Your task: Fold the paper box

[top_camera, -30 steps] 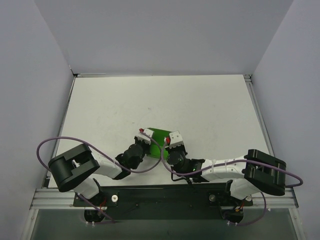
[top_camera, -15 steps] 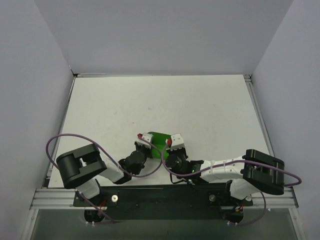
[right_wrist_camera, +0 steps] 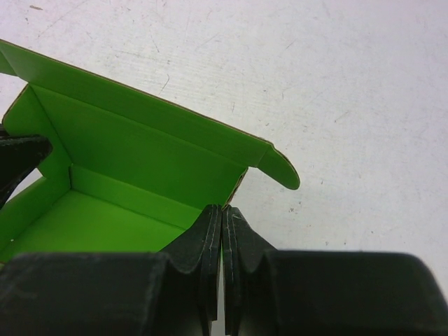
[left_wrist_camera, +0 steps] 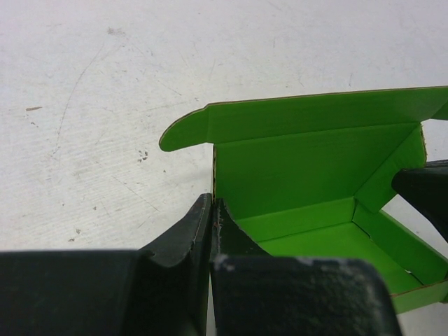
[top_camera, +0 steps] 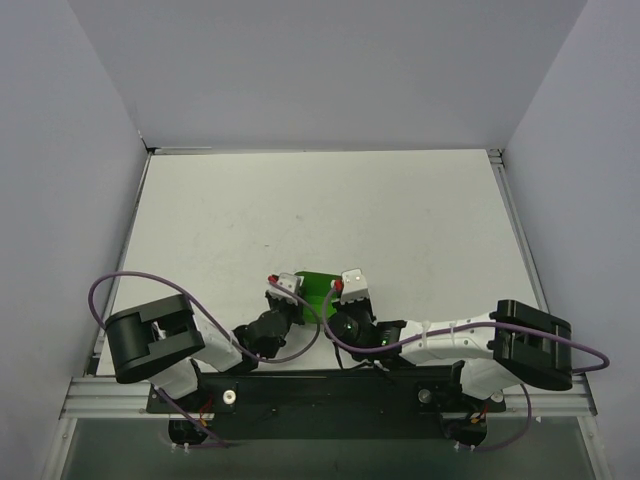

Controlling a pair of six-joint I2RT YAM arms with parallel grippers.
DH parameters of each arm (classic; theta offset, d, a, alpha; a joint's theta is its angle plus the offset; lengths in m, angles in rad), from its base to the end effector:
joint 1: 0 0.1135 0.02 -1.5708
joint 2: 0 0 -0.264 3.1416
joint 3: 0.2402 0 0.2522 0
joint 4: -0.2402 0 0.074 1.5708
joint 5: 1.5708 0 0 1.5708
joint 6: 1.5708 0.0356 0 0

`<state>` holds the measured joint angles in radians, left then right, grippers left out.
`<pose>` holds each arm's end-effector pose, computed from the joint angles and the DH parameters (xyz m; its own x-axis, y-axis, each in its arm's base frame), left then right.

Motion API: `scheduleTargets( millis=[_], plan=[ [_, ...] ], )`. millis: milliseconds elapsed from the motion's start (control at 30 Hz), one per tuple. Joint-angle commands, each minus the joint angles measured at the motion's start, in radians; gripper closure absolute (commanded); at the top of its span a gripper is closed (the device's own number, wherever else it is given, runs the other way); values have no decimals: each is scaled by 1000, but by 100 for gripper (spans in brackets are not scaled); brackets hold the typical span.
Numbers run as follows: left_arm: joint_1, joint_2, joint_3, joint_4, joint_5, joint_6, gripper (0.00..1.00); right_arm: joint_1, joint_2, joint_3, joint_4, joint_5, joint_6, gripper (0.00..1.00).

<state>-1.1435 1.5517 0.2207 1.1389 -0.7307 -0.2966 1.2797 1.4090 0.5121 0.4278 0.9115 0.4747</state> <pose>0.1170 -0.1995 0.1346 -0.1944 -0.0983 -0.9760 0.3654 0.9161 -0.1650 0.1023 0.2435 0.1768 -0.2911 0.0039 -0.9567 -0.2826 0.9550 0.0899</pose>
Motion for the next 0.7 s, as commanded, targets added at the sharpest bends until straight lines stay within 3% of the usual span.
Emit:
scheduleTargets(
  millis=[0,200,400,500,667],
  plan=[
    [-78,-2,-3,-93,157,-62,100,52,-36,69,-69,-134,125,100],
    [-116,5,-12,-94,97,-30,100,70,-76,89,-210,-160,205,100],
    [-217,62,-35,-7,-85,27,100,79,-96,106,-316,-191,265,100],
    [-228,53,-26,-16,-107,36,100,93,-110,105,-339,-172,275,100],
    [-199,38,-15,117,-73,146,100,84,-84,138,-330,-74,245,100]
  ],
)
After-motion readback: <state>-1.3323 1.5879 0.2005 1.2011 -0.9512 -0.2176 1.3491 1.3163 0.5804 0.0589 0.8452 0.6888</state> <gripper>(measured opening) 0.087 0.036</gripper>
